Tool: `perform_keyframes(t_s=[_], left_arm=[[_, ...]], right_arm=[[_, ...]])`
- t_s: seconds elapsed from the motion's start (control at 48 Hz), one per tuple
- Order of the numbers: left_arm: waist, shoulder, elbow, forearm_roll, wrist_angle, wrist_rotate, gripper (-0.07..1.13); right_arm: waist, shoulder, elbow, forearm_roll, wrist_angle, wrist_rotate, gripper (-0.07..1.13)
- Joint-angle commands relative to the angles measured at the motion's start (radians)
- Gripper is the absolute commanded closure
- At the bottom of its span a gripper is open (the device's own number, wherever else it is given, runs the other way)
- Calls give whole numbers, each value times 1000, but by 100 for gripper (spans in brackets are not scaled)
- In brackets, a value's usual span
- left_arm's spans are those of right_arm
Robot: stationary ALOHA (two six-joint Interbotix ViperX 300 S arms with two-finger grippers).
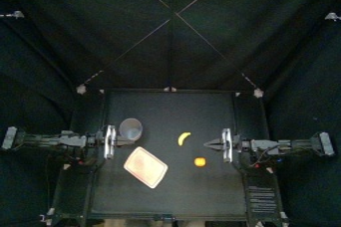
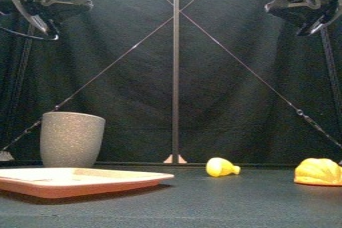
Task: Pick the banana then place it on the pink plate
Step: Pick the banana
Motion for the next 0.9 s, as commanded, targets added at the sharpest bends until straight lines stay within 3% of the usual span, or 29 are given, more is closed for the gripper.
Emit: perform_keyframes(t_s=[0.021, 0.271, 0.479, 0.688, 0.833, 0.896], left_arm=[[2, 14, -40, 0, -5, 5, 107], [25, 14, -40, -3, -6, 3, 108], [52, 15, -37, -5, -8, 3, 108], [58, 21, -25, -5, -11, -2, 108], [58, 21, -18, -5, -17, 0, 108], [58, 21, -15, -5, -17, 0, 108]], right_arm=[[-58, 38, -14, 11, 3, 8, 102], [-261, 186, -29, 38, 81, 29, 101], [-420, 279, -69, 86, 279, 32, 93], [-448, 316, -91, 83, 342, 25, 48], [-433, 336, -91, 78, 290, 35, 8], [-428, 347, -87, 81, 258, 35, 0]])
